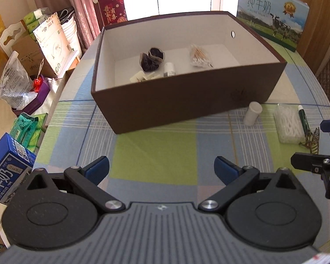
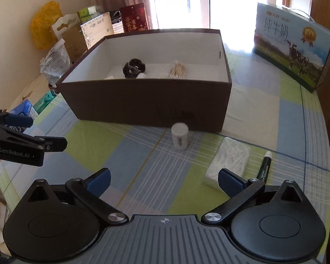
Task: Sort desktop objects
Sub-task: 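Withdraw both open tools from the box back over the table items, then grasp the leopard-print hair claw with the right tool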
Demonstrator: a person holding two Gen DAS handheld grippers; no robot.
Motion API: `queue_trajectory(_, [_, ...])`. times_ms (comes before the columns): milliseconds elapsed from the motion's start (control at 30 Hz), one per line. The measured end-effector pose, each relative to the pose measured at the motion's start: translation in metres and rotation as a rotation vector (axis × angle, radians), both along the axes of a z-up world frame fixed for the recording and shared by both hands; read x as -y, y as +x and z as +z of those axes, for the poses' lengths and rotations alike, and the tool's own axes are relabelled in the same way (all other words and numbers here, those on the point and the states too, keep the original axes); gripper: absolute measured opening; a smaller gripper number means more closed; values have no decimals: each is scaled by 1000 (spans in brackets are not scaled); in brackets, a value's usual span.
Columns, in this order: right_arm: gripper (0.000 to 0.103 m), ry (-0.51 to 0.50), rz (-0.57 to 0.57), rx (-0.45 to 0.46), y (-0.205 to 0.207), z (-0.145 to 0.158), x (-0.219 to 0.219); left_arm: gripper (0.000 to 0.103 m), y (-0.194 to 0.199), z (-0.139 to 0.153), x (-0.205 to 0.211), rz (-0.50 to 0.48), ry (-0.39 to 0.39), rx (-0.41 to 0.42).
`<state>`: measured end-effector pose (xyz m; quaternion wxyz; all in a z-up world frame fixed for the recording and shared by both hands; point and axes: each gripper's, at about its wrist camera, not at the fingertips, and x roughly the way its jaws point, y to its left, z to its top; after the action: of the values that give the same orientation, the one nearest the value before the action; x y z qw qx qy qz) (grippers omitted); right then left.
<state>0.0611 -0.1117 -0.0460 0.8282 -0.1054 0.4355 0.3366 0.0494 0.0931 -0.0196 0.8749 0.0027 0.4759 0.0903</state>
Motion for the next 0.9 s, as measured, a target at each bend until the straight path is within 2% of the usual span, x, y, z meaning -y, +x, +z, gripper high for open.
queue_trajectory(267, [101, -75, -5, -21, -11, -21, 21, 100, -1, -21, 15, -26, -22, -58])
queue_trajectory(567, [99, -132, -123, -70, -11, -41, 62, 100, 8, -36, 29, -76, -46, -94])
queue_trajectory(900, [61, -161, -236, -35, 21, -47, 85, 100, 25, -46, 46, -133, -61, -107])
